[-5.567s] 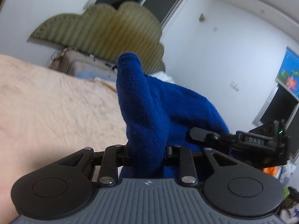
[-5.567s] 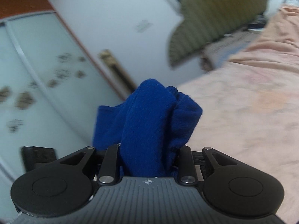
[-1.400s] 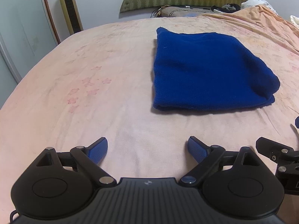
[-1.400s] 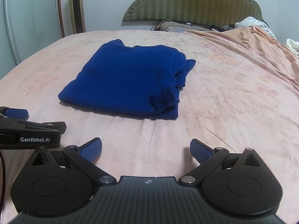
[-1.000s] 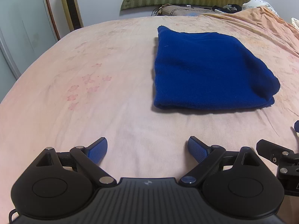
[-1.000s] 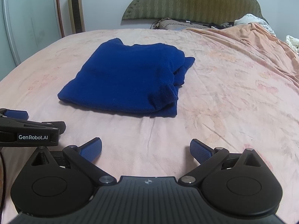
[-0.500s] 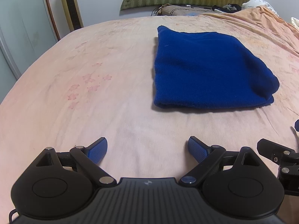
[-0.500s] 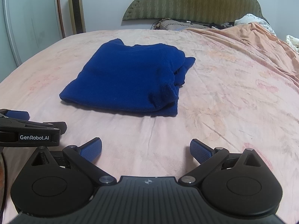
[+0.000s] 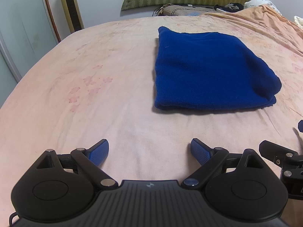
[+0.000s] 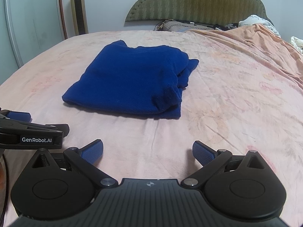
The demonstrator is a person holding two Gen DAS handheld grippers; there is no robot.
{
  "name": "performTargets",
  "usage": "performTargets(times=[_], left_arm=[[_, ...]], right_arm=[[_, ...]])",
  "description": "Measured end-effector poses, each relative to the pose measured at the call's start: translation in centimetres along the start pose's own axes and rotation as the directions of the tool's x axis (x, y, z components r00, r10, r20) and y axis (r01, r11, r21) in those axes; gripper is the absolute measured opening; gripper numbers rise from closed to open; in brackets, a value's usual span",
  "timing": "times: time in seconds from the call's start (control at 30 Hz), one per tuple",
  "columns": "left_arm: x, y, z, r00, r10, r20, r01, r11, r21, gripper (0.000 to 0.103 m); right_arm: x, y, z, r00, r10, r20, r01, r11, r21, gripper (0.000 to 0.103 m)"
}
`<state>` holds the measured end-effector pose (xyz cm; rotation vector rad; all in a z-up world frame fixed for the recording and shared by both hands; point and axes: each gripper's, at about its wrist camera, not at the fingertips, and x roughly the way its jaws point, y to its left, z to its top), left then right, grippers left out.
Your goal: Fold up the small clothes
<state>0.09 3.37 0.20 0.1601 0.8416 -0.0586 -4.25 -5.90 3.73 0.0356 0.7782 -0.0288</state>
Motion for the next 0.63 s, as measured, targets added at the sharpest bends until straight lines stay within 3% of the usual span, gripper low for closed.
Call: performTargets(times=[0.63], left_arm=[[-0.58, 0.0, 0.05, 1.0, -0.024, 0.01, 0.024, 1.0, 0.015, 0.094]], right_arm=[[-0.25, -0.06, 0.14, 1.0, 0.007, 0.004, -0.007, 1.0, -0.004, 0.102]])
